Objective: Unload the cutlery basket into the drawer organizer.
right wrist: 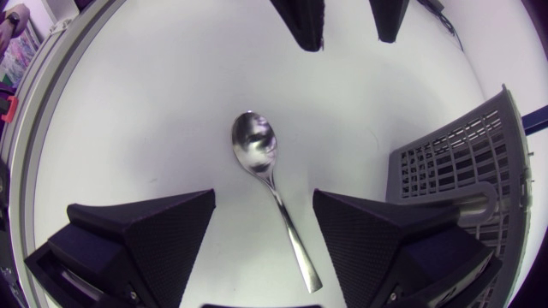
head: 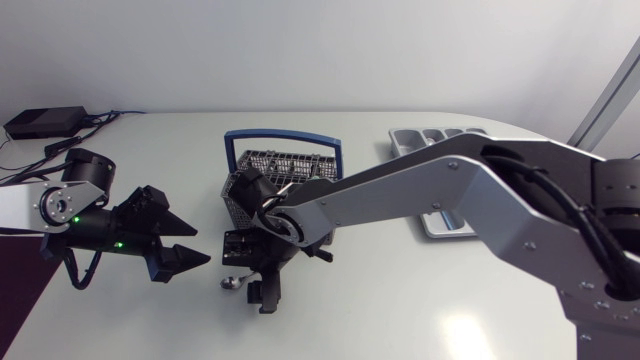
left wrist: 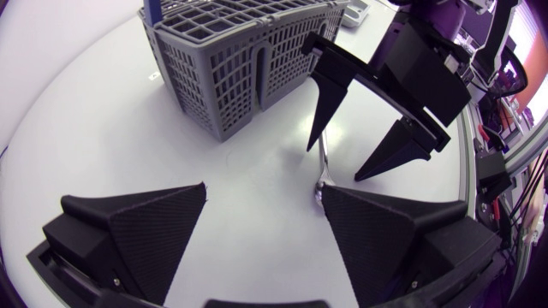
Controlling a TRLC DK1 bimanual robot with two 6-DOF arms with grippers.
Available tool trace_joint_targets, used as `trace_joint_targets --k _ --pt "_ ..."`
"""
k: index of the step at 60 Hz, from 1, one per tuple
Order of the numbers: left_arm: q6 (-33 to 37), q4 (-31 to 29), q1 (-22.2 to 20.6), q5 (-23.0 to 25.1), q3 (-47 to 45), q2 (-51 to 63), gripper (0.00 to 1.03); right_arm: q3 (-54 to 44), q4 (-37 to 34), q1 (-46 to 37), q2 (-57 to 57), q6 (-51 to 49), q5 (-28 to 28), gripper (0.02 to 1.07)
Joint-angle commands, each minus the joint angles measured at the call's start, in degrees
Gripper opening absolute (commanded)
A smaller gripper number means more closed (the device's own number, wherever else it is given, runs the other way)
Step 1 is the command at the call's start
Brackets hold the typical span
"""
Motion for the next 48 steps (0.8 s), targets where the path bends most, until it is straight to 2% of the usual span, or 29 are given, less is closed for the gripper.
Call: trace_joint_targets --k 1,17,40,48 --pt "0.57 0.14 1.27 0.99 -0.40 0.19 0.98 1.58 -3.04 0.35 3.34 1.17 0.69 0.63" --pt "1.45 0.14 2.32 1.34 -0.92 -0.25 0.98 2.10 -10.42 -0.35 4.83 1.17 -1.95 0.38" --pt "1.71 0.14 1.97 1.69 -1.19 -0.16 0.98 -6.77 -9.10 -0.96 0.00 3.45 -2.04 0.38" --pt "1.62 0.14 1.79 1.78 -1.19 -0.51 0.98 -5.90 -9.54 -1.05 0.44 4.42 -1.95 0.21"
